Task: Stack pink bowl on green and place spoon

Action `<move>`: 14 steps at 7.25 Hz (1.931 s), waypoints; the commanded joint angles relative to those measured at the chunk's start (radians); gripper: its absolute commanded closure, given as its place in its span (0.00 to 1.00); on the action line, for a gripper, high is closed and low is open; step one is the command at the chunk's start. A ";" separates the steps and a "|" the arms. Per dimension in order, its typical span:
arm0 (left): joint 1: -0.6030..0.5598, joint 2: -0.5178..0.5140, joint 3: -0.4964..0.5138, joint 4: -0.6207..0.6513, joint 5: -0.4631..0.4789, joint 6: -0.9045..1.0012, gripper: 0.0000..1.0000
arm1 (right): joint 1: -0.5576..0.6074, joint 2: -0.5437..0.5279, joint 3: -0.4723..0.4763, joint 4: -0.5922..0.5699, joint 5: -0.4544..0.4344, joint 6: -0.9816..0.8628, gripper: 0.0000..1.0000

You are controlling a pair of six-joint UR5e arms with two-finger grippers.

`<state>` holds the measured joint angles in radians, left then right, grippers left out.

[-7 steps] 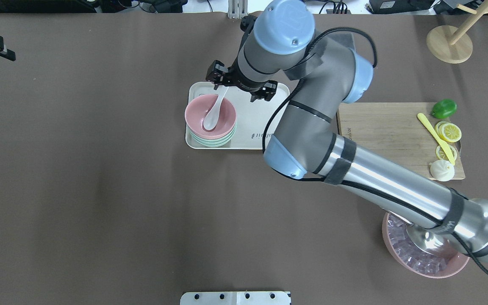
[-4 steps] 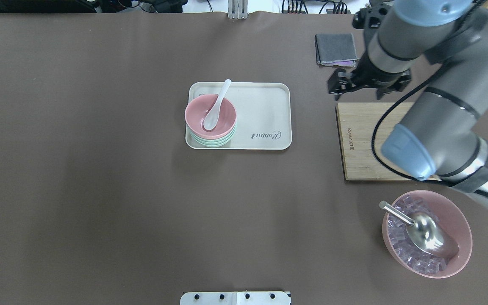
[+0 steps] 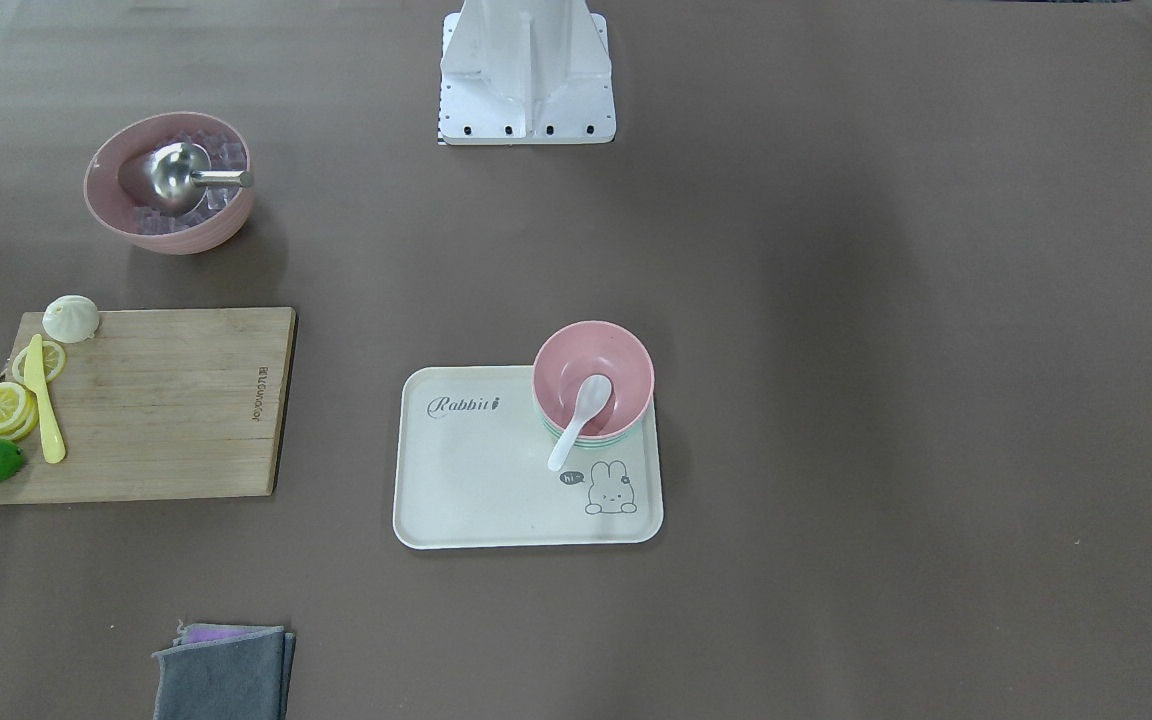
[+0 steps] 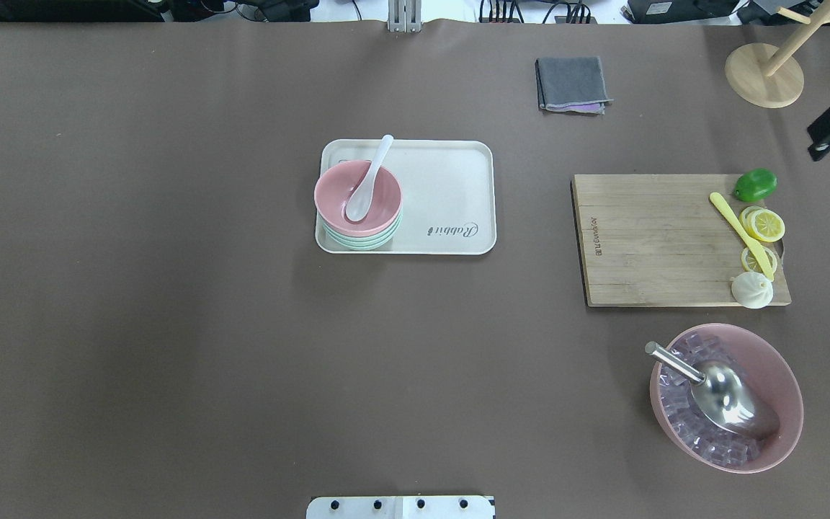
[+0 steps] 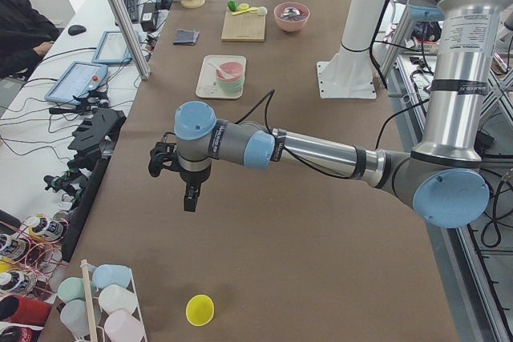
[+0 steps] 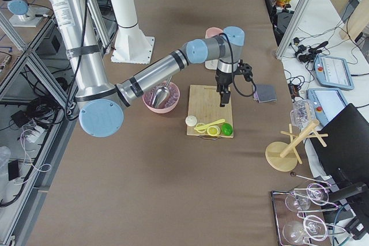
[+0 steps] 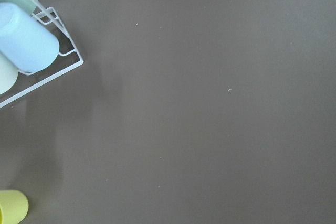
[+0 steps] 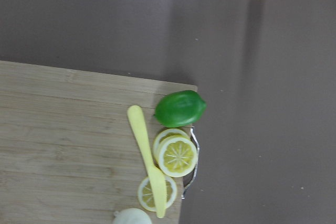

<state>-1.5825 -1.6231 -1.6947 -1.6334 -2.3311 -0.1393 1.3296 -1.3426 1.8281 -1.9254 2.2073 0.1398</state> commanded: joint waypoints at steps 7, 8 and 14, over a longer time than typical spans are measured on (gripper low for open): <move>0.003 0.071 0.023 -0.026 0.076 -0.002 0.02 | 0.224 -0.104 -0.325 0.172 0.119 -0.259 0.00; 0.003 0.065 0.023 -0.026 0.076 -0.002 0.02 | 0.224 -0.110 -0.313 0.181 0.136 -0.259 0.00; 0.004 0.077 0.027 -0.022 -0.027 -0.005 0.02 | 0.224 -0.098 -0.297 0.217 0.146 -0.256 0.00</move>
<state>-1.5790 -1.5473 -1.6719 -1.6553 -2.2956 -0.1440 1.5539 -1.4411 1.5292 -1.7094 2.3495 -0.1167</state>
